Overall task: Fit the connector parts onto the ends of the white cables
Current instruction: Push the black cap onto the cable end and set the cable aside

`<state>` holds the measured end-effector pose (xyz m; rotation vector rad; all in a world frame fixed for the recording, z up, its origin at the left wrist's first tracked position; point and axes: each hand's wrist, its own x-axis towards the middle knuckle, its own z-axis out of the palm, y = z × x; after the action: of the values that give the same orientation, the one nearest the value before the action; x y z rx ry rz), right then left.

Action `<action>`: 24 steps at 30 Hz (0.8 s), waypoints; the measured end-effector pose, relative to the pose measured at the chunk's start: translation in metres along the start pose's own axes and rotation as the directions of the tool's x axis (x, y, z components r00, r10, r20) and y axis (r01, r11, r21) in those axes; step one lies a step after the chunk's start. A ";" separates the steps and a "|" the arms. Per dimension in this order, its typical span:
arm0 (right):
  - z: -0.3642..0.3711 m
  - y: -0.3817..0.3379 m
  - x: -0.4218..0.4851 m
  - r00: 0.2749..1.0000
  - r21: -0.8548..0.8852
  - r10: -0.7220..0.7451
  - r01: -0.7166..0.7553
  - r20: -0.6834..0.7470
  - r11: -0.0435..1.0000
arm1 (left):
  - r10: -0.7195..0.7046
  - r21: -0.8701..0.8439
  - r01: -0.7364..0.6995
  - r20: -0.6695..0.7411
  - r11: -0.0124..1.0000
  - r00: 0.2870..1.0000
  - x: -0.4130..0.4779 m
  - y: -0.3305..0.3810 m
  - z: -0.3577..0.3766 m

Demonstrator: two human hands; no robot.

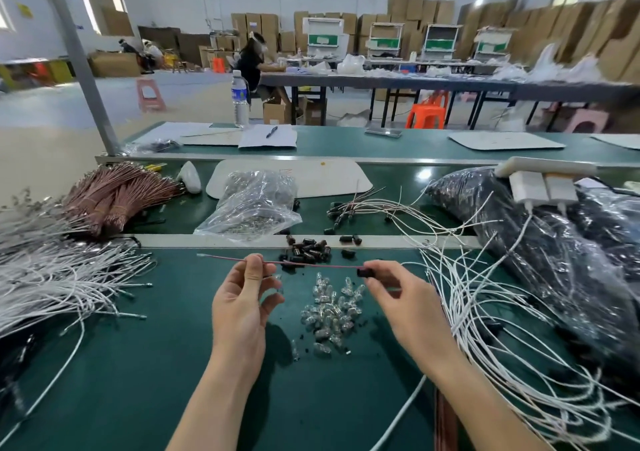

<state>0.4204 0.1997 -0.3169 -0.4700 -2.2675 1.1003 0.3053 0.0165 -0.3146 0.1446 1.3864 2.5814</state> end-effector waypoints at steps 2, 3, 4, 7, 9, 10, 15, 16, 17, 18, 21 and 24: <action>-0.004 0.006 -0.007 0.999 0.020 0.027 -0.027 -0.018 0.999 | 0.014 0.044 -0.016 0.026 0.999 1.000 -0.003 -0.003 0.004; -0.005 0.008 -0.008 0.999 0.029 0.035 -0.035 -0.027 0.999 | 0.019 0.063 -0.022 0.036 0.998 0.999 -0.004 -0.004 0.005; -0.005 0.009 -0.009 0.998 0.036 0.042 -0.040 -0.038 0.999 | 0.024 0.081 -0.027 0.043 0.996 0.999 -0.005 -0.005 0.005; -0.005 0.011 -0.009 0.997 0.051 0.047 -0.043 -0.066 0.998 | 0.036 0.108 -0.041 0.048 0.993 0.998 -0.006 -0.007 0.006; -0.005 0.012 -0.009 0.997 0.055 0.034 -0.031 -0.072 0.998 | 0.043 0.111 -0.048 0.048 0.993 0.998 -0.005 -0.007 0.006; -0.005 0.013 -0.009 0.997 0.057 0.029 -0.025 -0.074 0.998 | 0.046 0.114 -0.051 0.045 0.992 0.998 -0.005 -0.008 0.006; -0.006 0.017 -0.007 0.996 0.034 -0.007 0.010 -0.088 0.999 | 0.055 0.120 -0.058 0.029 0.991 0.998 -0.002 -0.008 0.005; -0.006 0.017 -0.006 0.996 0.025 -0.017 0.019 -0.091 1.000 | 0.059 0.122 -0.062 0.028 0.991 0.998 -0.002 -0.008 0.006; -0.007 0.018 -0.006 0.995 0.020 -0.021 0.023 -0.094 1.000 | 0.060 0.128 -0.063 0.026 0.990 0.998 -0.002 -0.009 0.006; -0.007 0.018 -0.005 0.995 0.015 -0.028 0.029 -0.094 0.999 | 0.063 0.133 -0.066 0.026 0.989 0.998 -0.002 -0.008 0.006; -0.007 0.018 -0.006 0.996 0.008 -0.040 0.041 -0.080 0.999 | 0.071 0.160 -0.077 0.041 0.984 0.997 -0.002 -0.009 0.006; -0.006 0.017 -0.008 0.997 0.016 -0.046 0.047 -0.069 0.999 | 0.069 0.169 -0.078 0.059 0.983 0.996 -0.004 -0.009 0.007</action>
<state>0.4314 0.2094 -0.3296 -0.4384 -2.1967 1.0647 0.3115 0.0257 -0.3182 0.2939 1.6104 2.4932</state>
